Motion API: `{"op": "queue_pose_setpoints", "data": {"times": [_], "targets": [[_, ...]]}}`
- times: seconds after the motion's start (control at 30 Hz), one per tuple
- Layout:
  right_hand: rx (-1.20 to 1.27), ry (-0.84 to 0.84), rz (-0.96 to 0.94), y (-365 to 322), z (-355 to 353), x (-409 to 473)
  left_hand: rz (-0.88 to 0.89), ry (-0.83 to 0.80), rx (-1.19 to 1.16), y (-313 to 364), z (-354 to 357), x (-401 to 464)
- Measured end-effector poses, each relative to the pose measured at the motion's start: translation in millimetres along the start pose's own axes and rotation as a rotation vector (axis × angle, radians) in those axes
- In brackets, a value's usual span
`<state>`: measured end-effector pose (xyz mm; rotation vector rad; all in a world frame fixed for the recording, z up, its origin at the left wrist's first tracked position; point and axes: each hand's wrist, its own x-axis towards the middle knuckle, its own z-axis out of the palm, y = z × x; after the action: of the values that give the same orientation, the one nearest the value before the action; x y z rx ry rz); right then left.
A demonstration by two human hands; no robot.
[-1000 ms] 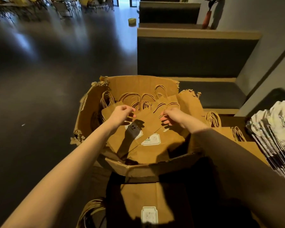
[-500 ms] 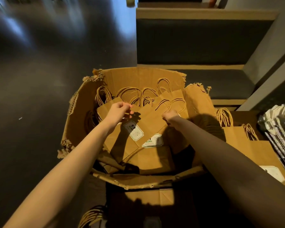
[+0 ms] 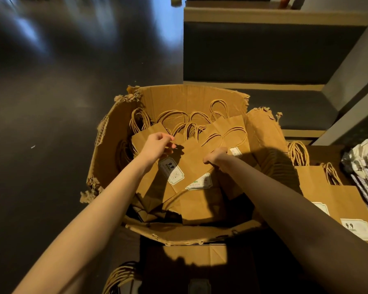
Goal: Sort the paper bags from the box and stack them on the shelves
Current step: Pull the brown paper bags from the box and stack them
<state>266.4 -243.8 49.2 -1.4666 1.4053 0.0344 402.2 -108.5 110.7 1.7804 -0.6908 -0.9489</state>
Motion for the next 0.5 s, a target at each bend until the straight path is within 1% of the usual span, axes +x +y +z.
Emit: {"op": "queue_pose_setpoints", "data": {"times": [0.1, 0.17, 0.37, 0.5], "targets": [[-0.035, -0.065, -0.023, 1, 3, -4, 0.004, -0.008, -0.003, -1, 0, 1], [-0.010, -0.085, -0.020, 1, 4, -5, 0.003, -0.006, 0.005, -3, -1, 2], [-0.007, -0.082, -0.024, 2, 9, -12, 0.004, -0.006, 0.019, -5, -1, 5], [0.081, -0.057, -0.016, 6, 11, -10, 0.009, -0.007, 0.033, -6, 0, 5]]}}
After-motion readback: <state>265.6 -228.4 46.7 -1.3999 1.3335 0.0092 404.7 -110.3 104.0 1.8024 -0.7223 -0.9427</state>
